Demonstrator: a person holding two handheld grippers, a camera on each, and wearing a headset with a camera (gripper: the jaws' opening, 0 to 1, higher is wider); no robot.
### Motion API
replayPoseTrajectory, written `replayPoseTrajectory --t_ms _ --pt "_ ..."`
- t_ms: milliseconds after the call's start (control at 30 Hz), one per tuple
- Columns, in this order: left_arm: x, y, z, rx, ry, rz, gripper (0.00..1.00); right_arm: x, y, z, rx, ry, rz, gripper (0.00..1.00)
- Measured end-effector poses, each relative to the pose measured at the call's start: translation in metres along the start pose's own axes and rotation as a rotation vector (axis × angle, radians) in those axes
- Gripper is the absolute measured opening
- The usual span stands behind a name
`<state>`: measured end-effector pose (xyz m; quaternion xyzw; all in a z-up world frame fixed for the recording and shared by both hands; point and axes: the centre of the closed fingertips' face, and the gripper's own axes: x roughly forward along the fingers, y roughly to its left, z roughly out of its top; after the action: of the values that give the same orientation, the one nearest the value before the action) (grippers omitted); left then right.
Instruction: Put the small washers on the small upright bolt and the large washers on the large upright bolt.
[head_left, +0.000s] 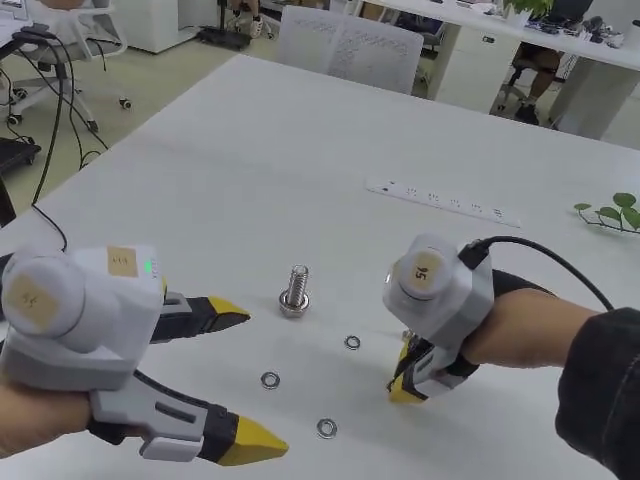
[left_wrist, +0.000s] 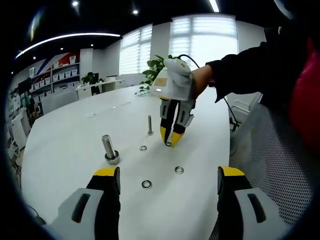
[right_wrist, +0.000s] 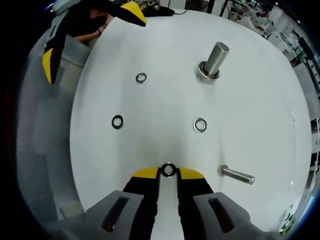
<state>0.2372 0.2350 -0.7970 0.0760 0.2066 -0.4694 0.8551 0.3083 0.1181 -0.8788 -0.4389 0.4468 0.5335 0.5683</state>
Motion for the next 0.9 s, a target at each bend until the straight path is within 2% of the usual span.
replayPoseTrajectory --t_ms 300,567,900 --pt "0.0 0.0 0.001 0.001 -0.002 0.004 0.79 -0.003 0.0 -0.001 -0.003 0.002 -0.002 0.14" --pt "0.0 0.0 0.001 0.002 0.0 0.002 0.79 -0.012 -0.001 -0.005 0.006 0.004 -0.002 0.14" --pt "0.0 0.0 0.002 0.004 -0.006 0.004 0.79 -0.039 -0.007 -0.013 0.028 -0.008 -0.021 0.14"
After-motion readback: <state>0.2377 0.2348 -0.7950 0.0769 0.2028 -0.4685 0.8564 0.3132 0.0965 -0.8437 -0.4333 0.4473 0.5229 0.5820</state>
